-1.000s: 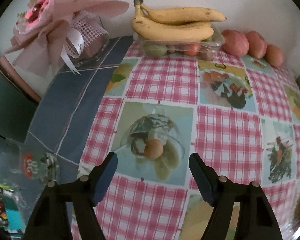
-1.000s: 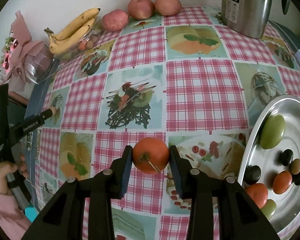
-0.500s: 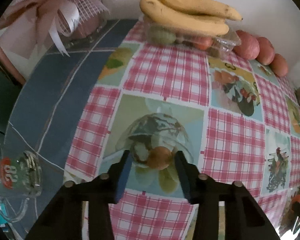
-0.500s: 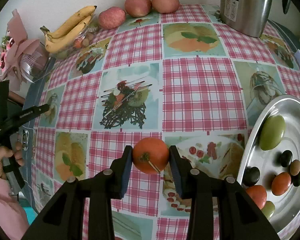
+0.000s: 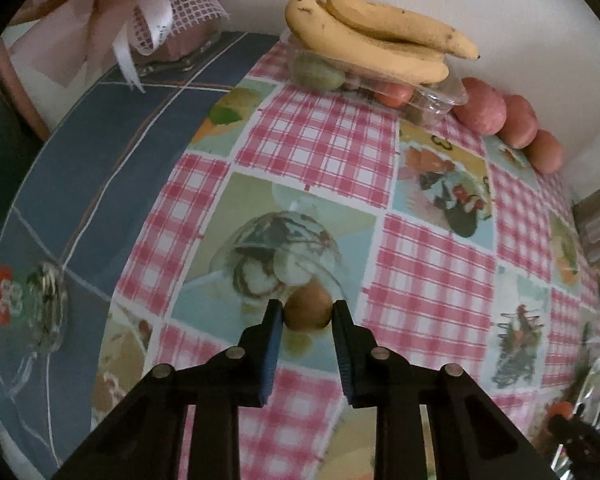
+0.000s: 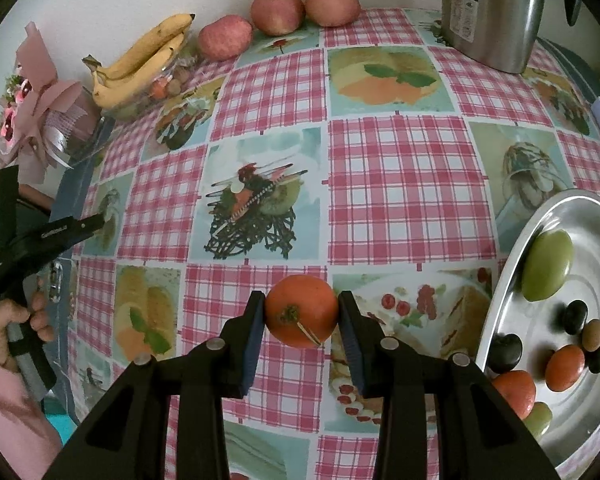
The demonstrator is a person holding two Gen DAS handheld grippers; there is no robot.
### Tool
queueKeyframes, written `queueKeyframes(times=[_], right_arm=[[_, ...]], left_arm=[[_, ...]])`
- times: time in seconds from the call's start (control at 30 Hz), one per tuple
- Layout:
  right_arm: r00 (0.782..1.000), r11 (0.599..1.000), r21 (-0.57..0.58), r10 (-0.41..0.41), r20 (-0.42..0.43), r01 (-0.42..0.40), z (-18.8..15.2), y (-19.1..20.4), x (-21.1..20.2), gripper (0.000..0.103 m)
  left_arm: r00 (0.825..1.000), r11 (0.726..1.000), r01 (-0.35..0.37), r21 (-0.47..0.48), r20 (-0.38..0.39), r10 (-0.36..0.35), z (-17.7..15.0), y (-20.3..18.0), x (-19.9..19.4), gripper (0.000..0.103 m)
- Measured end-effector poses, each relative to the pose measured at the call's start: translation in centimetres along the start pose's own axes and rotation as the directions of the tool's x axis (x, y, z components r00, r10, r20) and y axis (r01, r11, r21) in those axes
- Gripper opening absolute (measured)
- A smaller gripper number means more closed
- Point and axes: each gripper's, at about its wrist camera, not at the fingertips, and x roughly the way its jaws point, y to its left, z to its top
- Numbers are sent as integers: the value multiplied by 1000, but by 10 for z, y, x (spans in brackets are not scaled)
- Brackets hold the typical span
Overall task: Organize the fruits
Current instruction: 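Carry the orange and the brown fruit in both tools over the plate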
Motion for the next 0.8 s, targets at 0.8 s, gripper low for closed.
queueKeyframes(times=[0.8], right_arm=[[994, 995, 62, 74, 80, -79, -31, -13, -51, 38]], left_arm=[[990, 990, 140, 34, 4, -141, -85, -116, -80, 27]])
